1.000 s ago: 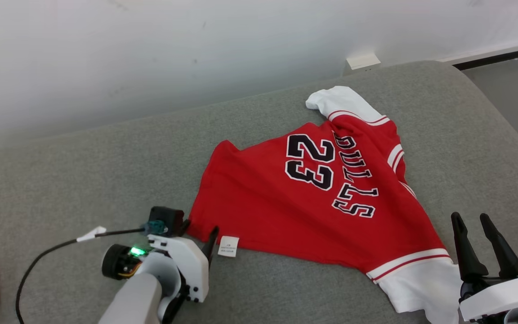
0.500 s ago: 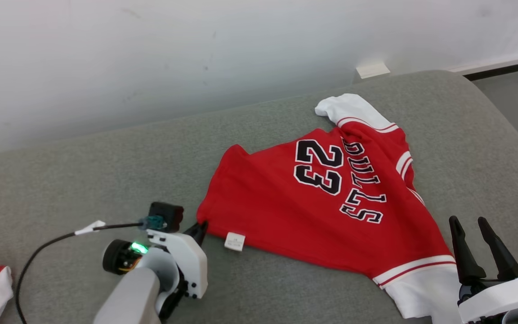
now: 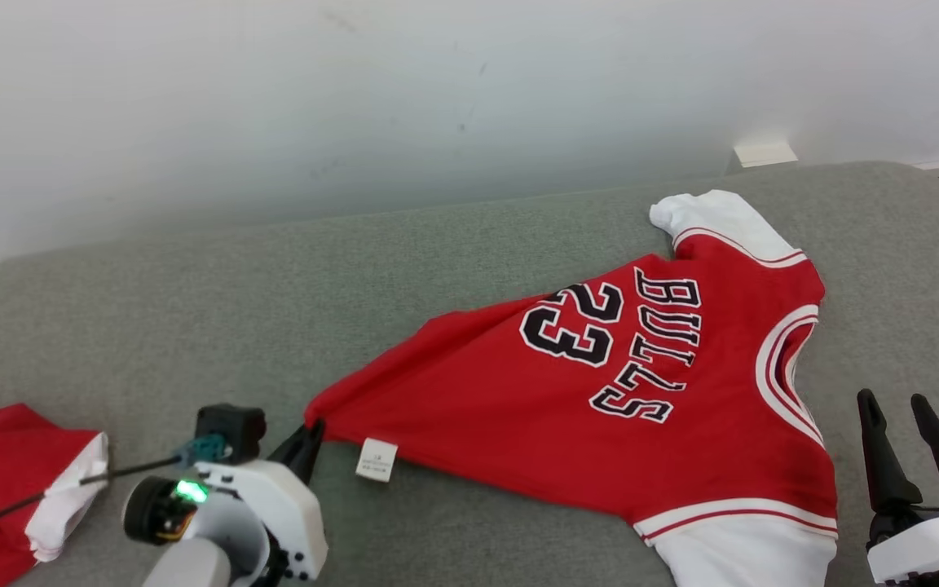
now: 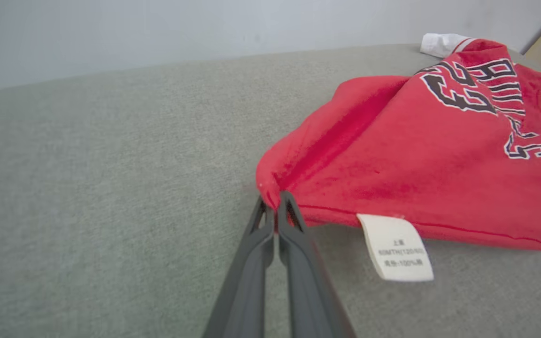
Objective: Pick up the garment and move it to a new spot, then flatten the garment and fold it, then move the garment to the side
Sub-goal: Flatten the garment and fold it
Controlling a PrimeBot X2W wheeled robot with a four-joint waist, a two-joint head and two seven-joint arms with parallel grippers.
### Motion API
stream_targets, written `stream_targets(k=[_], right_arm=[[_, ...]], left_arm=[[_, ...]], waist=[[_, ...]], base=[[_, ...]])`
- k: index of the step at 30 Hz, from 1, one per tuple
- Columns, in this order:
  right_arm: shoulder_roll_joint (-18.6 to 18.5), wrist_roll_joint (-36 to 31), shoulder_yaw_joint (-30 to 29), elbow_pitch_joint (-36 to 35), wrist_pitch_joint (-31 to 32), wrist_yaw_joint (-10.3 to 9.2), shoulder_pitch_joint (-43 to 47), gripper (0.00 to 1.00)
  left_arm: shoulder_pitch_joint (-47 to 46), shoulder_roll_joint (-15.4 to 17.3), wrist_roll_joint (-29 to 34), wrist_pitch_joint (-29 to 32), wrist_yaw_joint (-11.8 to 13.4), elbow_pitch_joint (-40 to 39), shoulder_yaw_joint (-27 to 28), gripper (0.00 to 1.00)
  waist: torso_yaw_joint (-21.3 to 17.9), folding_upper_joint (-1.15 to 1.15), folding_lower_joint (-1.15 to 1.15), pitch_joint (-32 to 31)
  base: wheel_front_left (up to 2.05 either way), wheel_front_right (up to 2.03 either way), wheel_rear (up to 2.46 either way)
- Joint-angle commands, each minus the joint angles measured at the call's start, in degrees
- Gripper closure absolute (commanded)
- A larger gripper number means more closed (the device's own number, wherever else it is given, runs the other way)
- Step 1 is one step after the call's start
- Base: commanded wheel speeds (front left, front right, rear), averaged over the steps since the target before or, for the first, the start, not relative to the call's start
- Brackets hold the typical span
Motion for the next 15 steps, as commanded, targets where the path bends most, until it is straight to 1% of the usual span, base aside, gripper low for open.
stream_targets(k=[1,5,9,13,14,15], right_arm=[[-0.3,-0.4,-0.4,0.0,0.0,-0.11,0.2,0.00],[-0.3,-1.2,-1.4,0.0,0.4,-0.11,0.3,0.00],[-0.7,-1.6,-1.8,0.2,0.9,-0.11,0.2,0.00],[-0.9,-2.7,-2.8,0.0,1.2,-0.11,0.6,0.00],[-0.9,-2.9,-3.0,-0.1,1.4,-0.11,0.7,0.00],[-0.8,-3.4,-3.3,-0.2,1.4,-0.11,0.7,0.00]], left_arm=[[2.2,0.5,-1.1,0.1,0.6,-1.2,0.4,1.00],[7.2,1.2,-1.3,-0.9,2.7,-5.1,1.4,1.00],[11.1,0.7,-2.1,-1.7,4.5,-6.9,2.1,1.00],[13.5,0.2,-2.6,-2.9,5.3,-7.6,2.2,1.00],[13.9,0.0,-2.7,-3.2,5.4,-7.5,2.2,0.98],[14.3,-0.3,-2.9,-3.7,5.5,-7.4,2.1,0.76]], waist=[[1.3,0.00,0.00,0.0],[3.0,0.00,0.00,-0.1],[4.3,0.00,0.00,-0.2],[5.2,0.00,0.00,-0.4],[5.3,0.00,0.00,-0.5],[5.5,0.00,0.00,-0.6]], base=[[0.00,0.00,0.00],[0.00,0.00,0.00],[0.00,0.00,0.00],[0.00,0.00,0.00],[0.00,0.00,0.00],[0.00,0.00,0.00]])
